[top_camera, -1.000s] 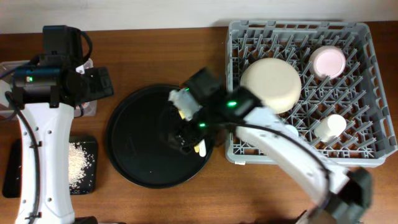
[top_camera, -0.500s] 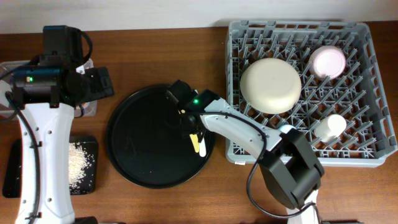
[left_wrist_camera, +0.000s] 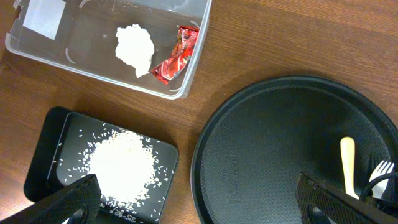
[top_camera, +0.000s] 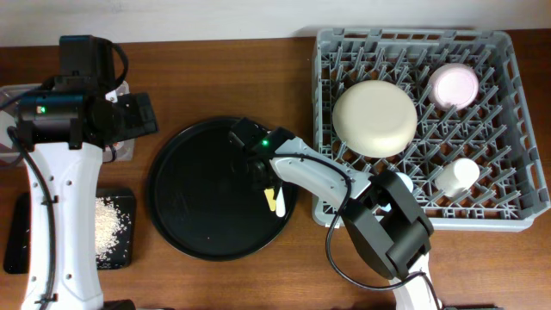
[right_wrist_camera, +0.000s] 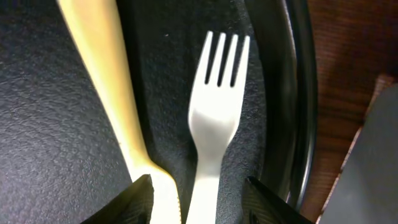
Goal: Sort waste into correct bins and load items into the dishwasher rack
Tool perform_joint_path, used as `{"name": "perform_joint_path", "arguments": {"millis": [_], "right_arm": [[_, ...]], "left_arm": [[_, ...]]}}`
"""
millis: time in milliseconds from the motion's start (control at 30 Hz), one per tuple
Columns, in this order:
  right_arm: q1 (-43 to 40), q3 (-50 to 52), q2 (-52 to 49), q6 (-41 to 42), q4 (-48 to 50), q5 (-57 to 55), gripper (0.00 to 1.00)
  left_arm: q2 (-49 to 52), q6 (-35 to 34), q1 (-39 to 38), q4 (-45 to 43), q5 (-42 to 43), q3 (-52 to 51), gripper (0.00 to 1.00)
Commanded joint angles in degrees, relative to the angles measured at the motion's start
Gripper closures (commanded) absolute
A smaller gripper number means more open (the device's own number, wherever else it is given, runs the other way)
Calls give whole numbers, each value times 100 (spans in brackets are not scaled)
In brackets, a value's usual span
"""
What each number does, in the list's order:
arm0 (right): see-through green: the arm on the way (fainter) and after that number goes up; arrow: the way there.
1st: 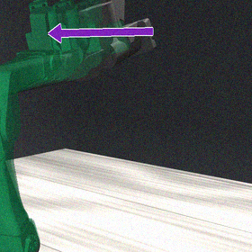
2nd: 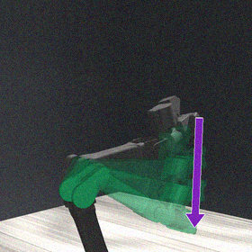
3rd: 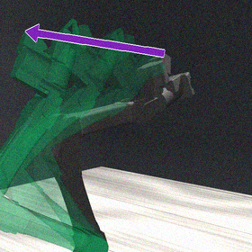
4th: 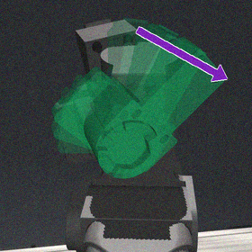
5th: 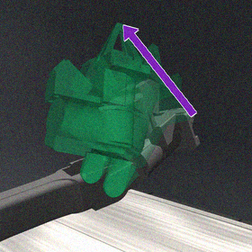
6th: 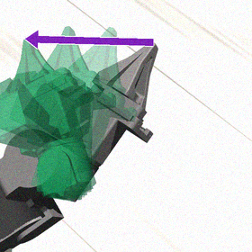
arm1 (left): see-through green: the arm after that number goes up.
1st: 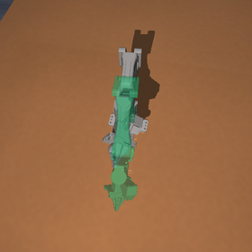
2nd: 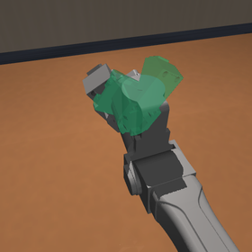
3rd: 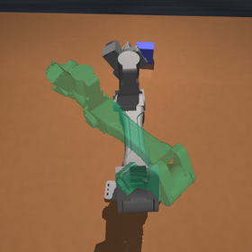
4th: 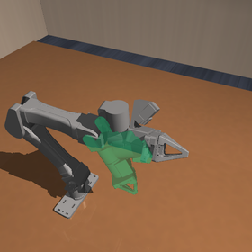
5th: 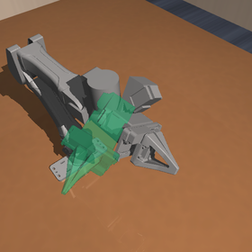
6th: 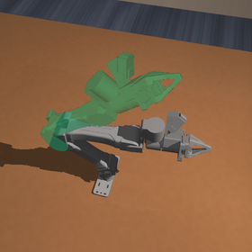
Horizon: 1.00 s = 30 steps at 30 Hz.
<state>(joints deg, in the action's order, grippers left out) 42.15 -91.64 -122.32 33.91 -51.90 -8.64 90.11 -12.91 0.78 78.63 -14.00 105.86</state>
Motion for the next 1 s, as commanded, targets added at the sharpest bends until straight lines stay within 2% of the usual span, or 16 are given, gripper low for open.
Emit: {"name": "perform_joint_path", "arguments": {"millis": [0, 233, 400, 733, 800, 867, 900, 967], "right_arm": [[-197, 225, -81, 439, 28, -46, 51], [-280, 323, -81, 431, 127, 210, 51], [-280, 337, -85, 428, 142, 216, 60], [-205, 610, -85, 428, 435, 240, 60], [-205, 610, -85, 428, 402, 240, 68], [-205, 608, -85, 428, 374, 240, 69], [-205, 605, -83, 428, 334, 240, 77], [-210, 601, -83, 426, 323, 240, 82]], "left_arm": [[-13, -33, 13, -9, -61, 46, 1], [-13, -33, 13, -9, -61, 46, 1], [-13, -33, 13, -9, -61, 46, 1], [-13, -33, 13, -9, -61, 46, 1], [-13, -33, 13, -9, -61, 46, 1], [-13, -33, 13, -9, -61, 46, 1], [-13, -33, 13, -9, -61, 46, 1], [-13, -33, 13, -9, -61, 46, 1]]}}
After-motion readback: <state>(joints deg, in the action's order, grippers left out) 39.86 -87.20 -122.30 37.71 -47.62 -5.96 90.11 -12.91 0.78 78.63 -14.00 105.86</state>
